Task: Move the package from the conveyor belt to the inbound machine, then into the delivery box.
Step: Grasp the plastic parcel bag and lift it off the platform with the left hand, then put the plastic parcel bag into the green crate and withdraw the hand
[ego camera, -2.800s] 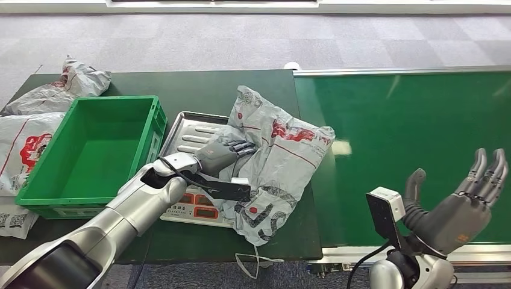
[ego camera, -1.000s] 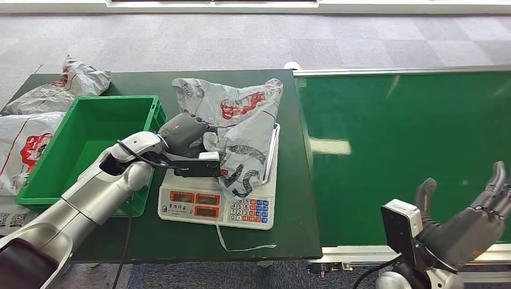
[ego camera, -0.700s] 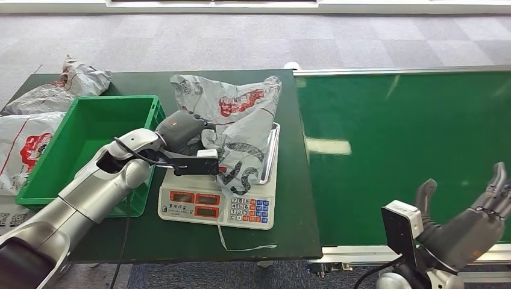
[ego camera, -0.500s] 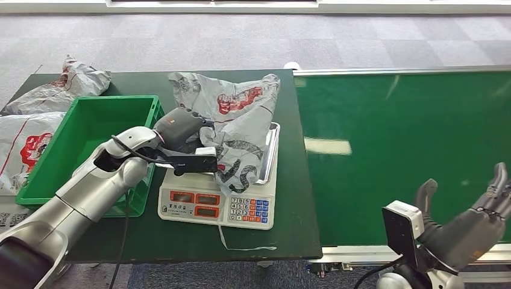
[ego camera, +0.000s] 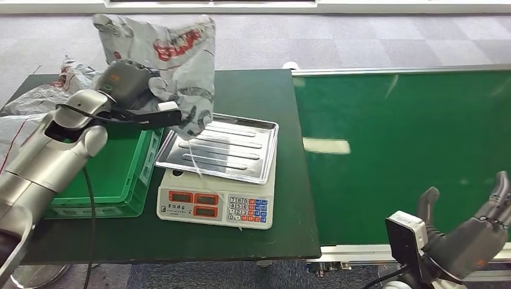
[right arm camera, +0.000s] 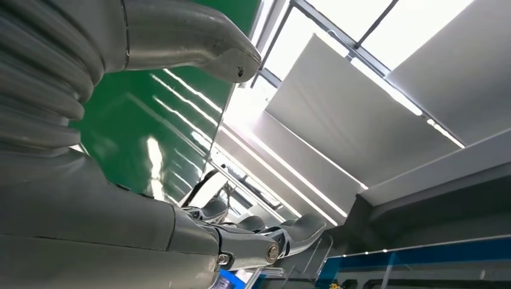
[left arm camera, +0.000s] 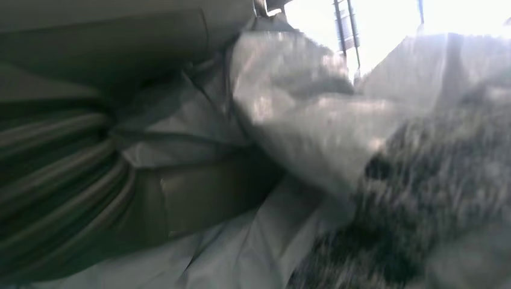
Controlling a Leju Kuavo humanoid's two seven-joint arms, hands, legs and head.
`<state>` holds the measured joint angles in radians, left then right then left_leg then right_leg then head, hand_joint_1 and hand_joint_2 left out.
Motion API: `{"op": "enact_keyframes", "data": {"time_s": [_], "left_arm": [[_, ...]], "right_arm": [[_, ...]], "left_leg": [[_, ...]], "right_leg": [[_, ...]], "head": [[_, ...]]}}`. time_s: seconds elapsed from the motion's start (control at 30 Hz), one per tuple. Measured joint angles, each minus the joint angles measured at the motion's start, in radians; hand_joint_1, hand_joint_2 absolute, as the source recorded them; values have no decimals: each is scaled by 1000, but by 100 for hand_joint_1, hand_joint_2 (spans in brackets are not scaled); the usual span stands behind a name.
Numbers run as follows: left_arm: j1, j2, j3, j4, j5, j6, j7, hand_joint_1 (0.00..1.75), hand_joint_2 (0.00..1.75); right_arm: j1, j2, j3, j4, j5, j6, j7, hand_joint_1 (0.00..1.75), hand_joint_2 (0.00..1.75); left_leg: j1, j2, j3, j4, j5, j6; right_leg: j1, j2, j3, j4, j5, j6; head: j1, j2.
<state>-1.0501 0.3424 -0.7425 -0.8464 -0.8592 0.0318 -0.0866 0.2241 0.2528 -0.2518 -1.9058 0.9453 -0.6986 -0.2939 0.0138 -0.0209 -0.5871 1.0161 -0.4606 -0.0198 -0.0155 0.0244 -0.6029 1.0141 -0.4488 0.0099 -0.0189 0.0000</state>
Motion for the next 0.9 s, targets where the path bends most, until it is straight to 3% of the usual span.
{"op": "enact_keyframes", "data": {"time_s": [0.23,0.9], "left_arm": [[-87,-1,75,187,-37,34,-10,175,175],[-120,-44,120,296,-75,23,14,175,175]], "right_arm": [[22,-1,-20,-4,-36,-1,-55,0,175],[39,6,-41,-18,-39,-1,-83,0,175]], "left_leg": [[0,-1,0,0,1,-1],[0,-1,-1,0,1,-1]], "right_leg": [[0,0,1,0,0,0],[0,0,0,0,0,0]], "head": [[0,0],[0,0]]}}
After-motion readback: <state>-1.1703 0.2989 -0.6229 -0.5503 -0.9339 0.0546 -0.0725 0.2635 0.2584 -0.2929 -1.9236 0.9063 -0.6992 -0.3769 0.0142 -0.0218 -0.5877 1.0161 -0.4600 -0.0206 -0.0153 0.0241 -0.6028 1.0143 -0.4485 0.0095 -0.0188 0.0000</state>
